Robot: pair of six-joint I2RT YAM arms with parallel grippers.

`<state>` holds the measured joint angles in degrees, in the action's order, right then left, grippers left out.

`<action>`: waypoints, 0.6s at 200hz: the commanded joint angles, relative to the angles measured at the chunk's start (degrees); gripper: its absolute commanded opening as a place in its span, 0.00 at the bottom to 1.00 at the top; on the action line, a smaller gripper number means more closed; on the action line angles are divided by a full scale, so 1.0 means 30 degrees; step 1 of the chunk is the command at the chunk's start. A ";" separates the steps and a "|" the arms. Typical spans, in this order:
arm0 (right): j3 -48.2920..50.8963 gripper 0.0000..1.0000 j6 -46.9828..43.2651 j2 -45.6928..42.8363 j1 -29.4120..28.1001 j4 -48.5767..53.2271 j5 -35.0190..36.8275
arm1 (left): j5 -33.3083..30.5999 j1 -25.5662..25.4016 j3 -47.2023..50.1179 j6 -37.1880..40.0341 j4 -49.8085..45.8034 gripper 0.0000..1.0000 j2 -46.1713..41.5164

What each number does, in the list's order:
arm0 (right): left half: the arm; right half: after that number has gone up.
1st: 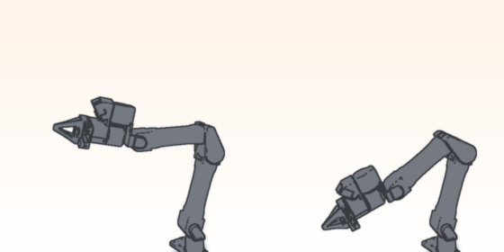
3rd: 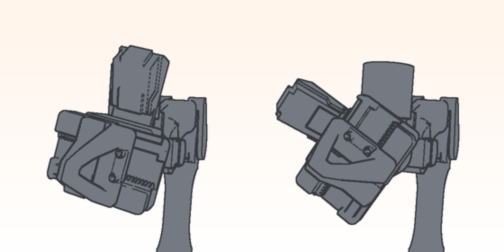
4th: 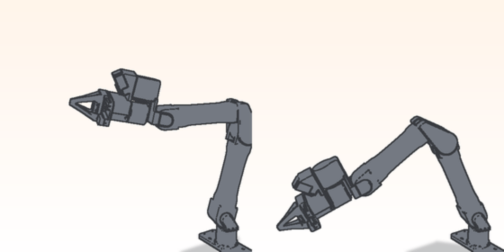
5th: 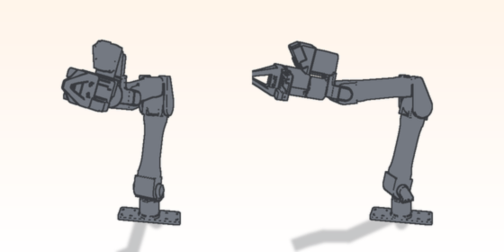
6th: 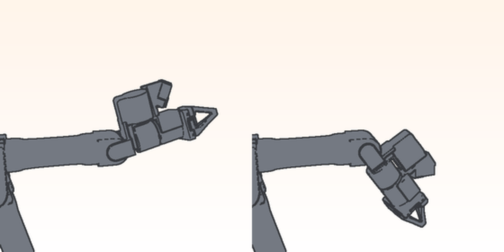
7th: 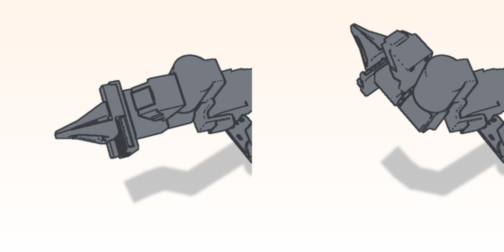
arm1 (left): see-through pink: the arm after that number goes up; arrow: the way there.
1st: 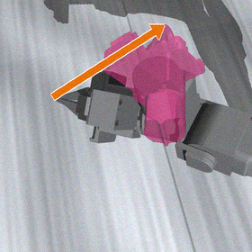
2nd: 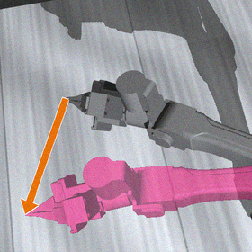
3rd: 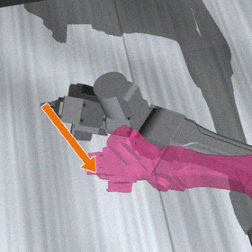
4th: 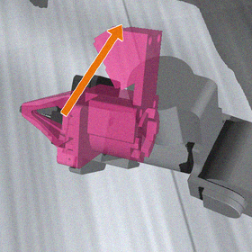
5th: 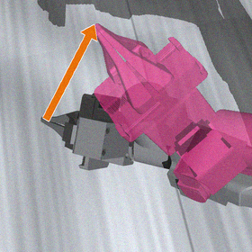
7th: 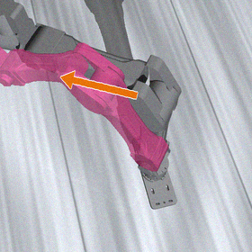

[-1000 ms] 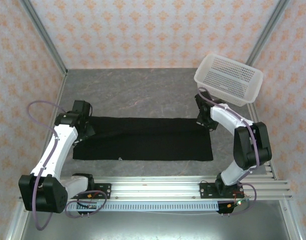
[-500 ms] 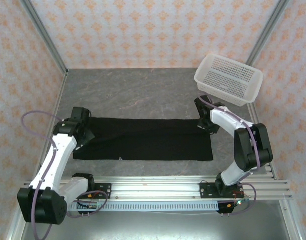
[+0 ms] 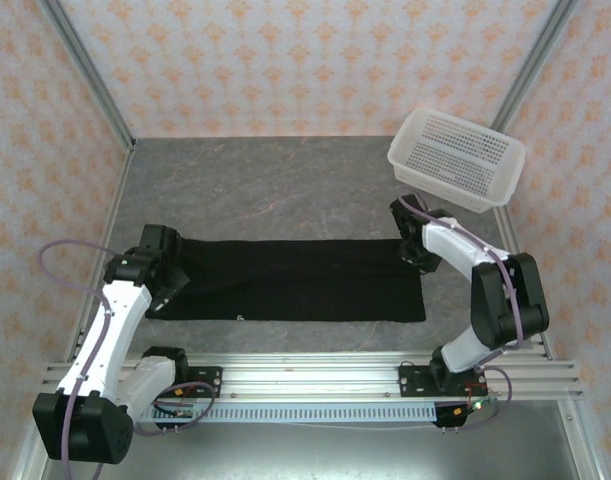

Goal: Fold and stack the t-shirts

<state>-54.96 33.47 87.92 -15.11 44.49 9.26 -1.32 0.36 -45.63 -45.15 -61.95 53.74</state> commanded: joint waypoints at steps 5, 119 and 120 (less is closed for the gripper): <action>0.0262 0.37 0.0805 -0.1632 -0.0059 0.0748 0.0870 | -0.0115 -0.0120 0.0150 -0.0619 -0.0661 0.00 -0.0460; 0.1250 0.21 0.3548 0.1099 0.0005 -0.1770 -0.3524 | -0.0265 -0.0120 0.0753 -0.1763 -0.1427 0.00 -0.1340; 0.1259 0.21 0.3549 0.1131 0.0002 -0.1782 -0.3525 | -0.0278 -0.0120 0.0759 -0.1765 -0.1447 0.00 -0.1349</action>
<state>-52.90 41.15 88.12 -15.11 39.79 0.38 -0.27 0.36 -44.40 -48.42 -62.83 51.09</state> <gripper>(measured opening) 0.222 0.049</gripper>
